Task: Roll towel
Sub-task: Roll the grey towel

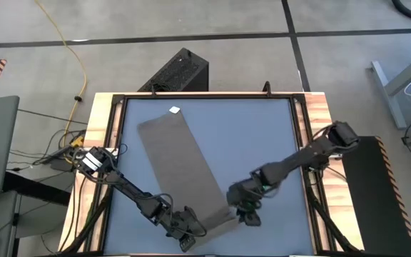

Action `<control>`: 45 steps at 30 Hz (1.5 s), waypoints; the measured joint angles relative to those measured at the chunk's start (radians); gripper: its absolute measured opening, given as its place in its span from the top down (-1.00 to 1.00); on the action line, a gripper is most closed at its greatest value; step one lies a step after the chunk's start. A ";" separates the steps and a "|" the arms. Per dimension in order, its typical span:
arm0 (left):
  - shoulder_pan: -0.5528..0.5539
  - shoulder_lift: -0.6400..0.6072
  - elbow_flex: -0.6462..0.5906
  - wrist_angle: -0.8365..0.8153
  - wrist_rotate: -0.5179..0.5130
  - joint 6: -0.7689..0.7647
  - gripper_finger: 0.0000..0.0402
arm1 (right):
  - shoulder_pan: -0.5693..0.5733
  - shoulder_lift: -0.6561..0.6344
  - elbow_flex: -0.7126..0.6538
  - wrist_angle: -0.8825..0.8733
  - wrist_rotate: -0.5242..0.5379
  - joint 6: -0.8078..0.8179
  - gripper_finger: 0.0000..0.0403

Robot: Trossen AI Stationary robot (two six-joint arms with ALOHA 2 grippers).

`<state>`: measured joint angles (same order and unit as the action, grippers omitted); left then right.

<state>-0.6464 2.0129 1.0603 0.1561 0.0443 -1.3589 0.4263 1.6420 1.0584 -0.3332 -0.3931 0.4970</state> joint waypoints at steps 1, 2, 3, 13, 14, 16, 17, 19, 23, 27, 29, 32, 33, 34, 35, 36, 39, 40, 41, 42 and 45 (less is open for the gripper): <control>0.000 0.000 0.000 -0.002 0.000 0.000 1.00 | 0.025 -0.006 0.000 0.013 0.057 -0.037 0.11; 0.000 0.000 0.000 -0.003 0.000 0.000 1.00 | 0.050 -0.009 0.000 0.026 0.109 -0.076 0.11; 0.000 0.000 0.000 -0.004 0.000 0.000 1.00 | 0.073 -0.010 0.000 0.041 0.152 -0.125 0.11; 0.000 0.000 0.000 -0.004 0.001 0.007 1.00 | 0.272 0.071 0.002 0.061 0.360 -0.441 0.11; 0.000 0.000 0.000 -0.004 0.001 0.007 1.00 | 0.282 0.082 0.002 0.057 0.376 -0.452 0.11; 0.000 0.000 0.000 -0.003 0.001 0.009 1.00 | 0.295 0.102 0.002 0.058 0.416 -0.449 0.11; 0.000 0.000 0.000 -0.003 0.002 0.010 1.00 | 0.300 0.111 0.002 0.060 0.438 -0.441 0.11; 0.000 0.000 -0.001 -0.002 0.003 0.011 1.00 | 0.309 0.116 0.002 0.062 0.456 -0.425 0.11; 0.000 0.000 -0.001 0.000 0.003 0.014 1.00 | 0.314 0.128 0.002 0.094 0.503 -0.423 0.11; 0.000 0.000 -0.001 0.000 0.005 0.014 1.00 | 0.315 0.128 0.009 0.110 0.527 -0.423 0.11; 0.000 0.000 -0.001 0.000 0.008 0.015 1.00 | 0.318 0.128 0.017 0.108 0.532 -0.434 0.11; 0.000 0.000 -0.001 0.000 0.009 0.016 1.00 | 0.317 0.127 0.025 0.113 0.561 -0.458 0.11; 0.000 0.000 -0.001 0.000 0.009 0.015 1.00 | 0.318 0.127 0.025 0.113 0.565 -0.468 0.11; 0.000 0.000 -0.001 0.000 0.009 0.016 1.00 | 0.317 0.128 0.025 0.115 0.572 -0.477 0.11; 0.000 0.000 -0.002 0.000 0.009 0.016 1.00 | 0.313 0.132 0.025 0.124 0.575 -0.487 0.11; 0.000 0.000 -0.002 0.000 0.009 0.016 1.00 | 0.310 0.137 0.025 0.140 0.575 -0.495 0.11; 0.000 0.000 -0.002 0.000 0.009 0.016 1.00 | 0.301 0.160 0.026 0.160 0.575 -0.503 0.11; 0.000 0.000 -0.002 0.000 0.009 0.016 1.00 | 0.295 0.168 0.026 0.163 0.575 -0.504 0.11; 0.000 0.000 -0.002 0.000 0.009 0.016 1.00 | 0.289 0.177 0.026 0.167 0.575 -0.505 0.11; 0.000 0.000 -0.002 0.000 0.009 0.016 1.00 | 0.286 0.181 0.026 0.164 0.575 -0.504 0.11; 0.000 0.000 -0.002 0.000 0.009 0.015 1.00 | 0.269 0.201 0.026 0.173 0.576 -0.498 0.11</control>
<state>-0.6464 2.0132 1.0584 0.1562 0.0536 -1.3437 0.6954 1.8431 1.0843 -0.1599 0.1831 -0.0008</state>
